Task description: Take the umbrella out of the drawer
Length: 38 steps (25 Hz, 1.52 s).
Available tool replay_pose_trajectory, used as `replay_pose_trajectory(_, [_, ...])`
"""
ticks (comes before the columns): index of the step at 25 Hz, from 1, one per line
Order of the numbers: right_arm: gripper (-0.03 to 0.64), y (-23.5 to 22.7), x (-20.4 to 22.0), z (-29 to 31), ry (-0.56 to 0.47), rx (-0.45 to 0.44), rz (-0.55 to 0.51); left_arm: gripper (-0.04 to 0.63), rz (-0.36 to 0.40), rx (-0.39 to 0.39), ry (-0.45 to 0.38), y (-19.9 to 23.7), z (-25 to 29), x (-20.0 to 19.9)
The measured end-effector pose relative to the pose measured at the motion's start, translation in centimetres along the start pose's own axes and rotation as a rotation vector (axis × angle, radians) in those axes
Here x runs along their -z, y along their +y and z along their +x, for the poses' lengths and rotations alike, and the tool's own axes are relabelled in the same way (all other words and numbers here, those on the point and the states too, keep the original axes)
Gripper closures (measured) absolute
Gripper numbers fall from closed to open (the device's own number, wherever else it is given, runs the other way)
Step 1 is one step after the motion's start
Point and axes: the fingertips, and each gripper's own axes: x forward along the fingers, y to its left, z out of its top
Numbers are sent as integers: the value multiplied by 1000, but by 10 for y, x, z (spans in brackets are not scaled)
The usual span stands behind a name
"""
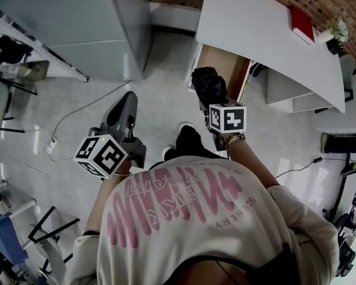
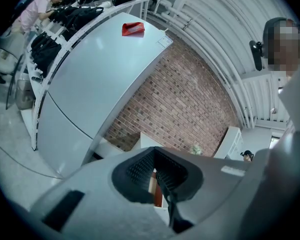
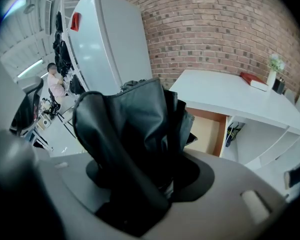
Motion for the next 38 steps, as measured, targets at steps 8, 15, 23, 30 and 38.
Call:
replay_pose_trajectory(8, [348,19,-36,-15,-86,-50,29,594,12,5,-14,-5,-2,-5])
replay_pose_trajectory(15, [348,36,-64,-34,-168,-88,45,594,22,2,-32,-9,-8,-7])
replay_pose_trajectory(23, [348,51,-90,-57,-252,-146,68,594,37,15,-60,-21,-13,-11])
replay_pose_trajectory(30, [348,67,-113,-83,-312,-263,108,594,34,13,-92,-28,-16,-18])
replay_pose_trajectory(38, [348,84,-148,-111,-396,-326,62,594,44,-8,-117,-29,-14,-23])
